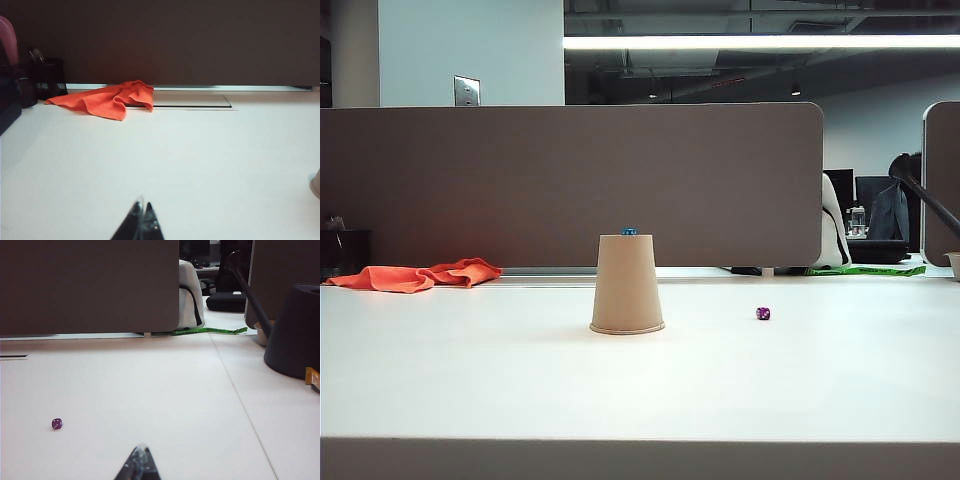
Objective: Throw the dice onto the paper cup, compare its value with the values of the other dice on the table, place the die with the higher value on the paper cup, and take no action if both dice have the same value.
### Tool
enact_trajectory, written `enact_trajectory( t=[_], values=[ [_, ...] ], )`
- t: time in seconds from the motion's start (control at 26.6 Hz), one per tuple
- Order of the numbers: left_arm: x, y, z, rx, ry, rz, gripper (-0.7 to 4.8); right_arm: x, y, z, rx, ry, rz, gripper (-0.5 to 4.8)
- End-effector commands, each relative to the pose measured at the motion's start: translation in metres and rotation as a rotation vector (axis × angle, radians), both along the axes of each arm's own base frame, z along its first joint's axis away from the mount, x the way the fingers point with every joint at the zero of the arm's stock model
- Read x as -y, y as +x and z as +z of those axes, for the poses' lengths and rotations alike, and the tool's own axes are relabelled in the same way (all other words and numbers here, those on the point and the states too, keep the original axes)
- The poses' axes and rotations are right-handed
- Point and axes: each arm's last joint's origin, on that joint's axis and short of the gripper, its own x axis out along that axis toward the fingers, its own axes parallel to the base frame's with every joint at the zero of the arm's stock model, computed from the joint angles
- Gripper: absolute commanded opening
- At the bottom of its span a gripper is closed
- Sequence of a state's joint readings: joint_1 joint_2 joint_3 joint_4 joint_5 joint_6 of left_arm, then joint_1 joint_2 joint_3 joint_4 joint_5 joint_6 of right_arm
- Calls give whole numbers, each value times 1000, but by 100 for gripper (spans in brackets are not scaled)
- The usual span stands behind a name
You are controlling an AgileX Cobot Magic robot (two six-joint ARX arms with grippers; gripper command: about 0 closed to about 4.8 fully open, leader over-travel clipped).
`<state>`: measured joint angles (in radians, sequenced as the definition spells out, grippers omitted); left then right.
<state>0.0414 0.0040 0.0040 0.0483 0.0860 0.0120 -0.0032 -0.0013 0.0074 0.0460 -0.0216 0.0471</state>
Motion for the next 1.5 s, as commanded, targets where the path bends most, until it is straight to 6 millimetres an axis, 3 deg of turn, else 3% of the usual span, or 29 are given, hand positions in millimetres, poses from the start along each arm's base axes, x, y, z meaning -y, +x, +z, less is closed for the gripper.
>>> enact_trajectory(
  t=[0.04,1.5],
  values=[
    [2,0,1,-3,-12,-25,-6,0,0,1,13,-2,-2,-1],
    [5,0,0,-8,-13,-36,-5,0,0,-3,-27,-2,1,0]
  ],
)
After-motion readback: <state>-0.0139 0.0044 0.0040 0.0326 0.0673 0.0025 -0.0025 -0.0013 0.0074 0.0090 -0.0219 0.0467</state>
